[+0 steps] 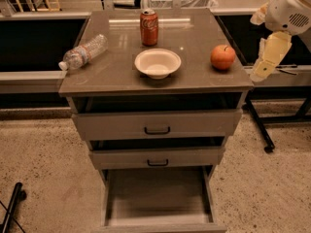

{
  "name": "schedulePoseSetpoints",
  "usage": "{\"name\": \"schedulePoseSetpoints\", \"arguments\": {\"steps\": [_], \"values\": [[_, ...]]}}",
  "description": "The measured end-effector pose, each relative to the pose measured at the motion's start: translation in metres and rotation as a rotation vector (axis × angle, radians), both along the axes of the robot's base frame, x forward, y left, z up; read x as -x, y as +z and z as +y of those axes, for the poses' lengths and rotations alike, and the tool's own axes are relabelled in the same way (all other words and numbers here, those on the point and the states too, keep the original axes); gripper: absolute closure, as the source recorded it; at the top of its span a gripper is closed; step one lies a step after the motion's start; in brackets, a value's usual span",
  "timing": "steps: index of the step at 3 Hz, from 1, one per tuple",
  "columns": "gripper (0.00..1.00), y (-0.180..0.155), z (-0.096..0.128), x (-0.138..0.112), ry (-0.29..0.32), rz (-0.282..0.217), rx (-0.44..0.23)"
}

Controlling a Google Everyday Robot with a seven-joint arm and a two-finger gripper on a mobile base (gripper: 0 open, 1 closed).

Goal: Place apple into bottom drawer

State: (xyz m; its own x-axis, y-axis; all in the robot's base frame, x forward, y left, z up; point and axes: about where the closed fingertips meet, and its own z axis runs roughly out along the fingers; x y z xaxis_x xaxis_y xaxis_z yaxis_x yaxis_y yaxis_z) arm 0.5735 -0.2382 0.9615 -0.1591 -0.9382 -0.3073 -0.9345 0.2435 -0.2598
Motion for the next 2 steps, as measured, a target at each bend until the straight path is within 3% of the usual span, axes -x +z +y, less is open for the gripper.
{"name": "schedulePoseSetpoints", "arguments": {"steps": [1,2], "values": [[0.0,0.0,0.0,0.0,0.0,0.0,0.0],[0.0,-0.008,-0.002,-0.013,-0.039,0.038,-0.008]]}}
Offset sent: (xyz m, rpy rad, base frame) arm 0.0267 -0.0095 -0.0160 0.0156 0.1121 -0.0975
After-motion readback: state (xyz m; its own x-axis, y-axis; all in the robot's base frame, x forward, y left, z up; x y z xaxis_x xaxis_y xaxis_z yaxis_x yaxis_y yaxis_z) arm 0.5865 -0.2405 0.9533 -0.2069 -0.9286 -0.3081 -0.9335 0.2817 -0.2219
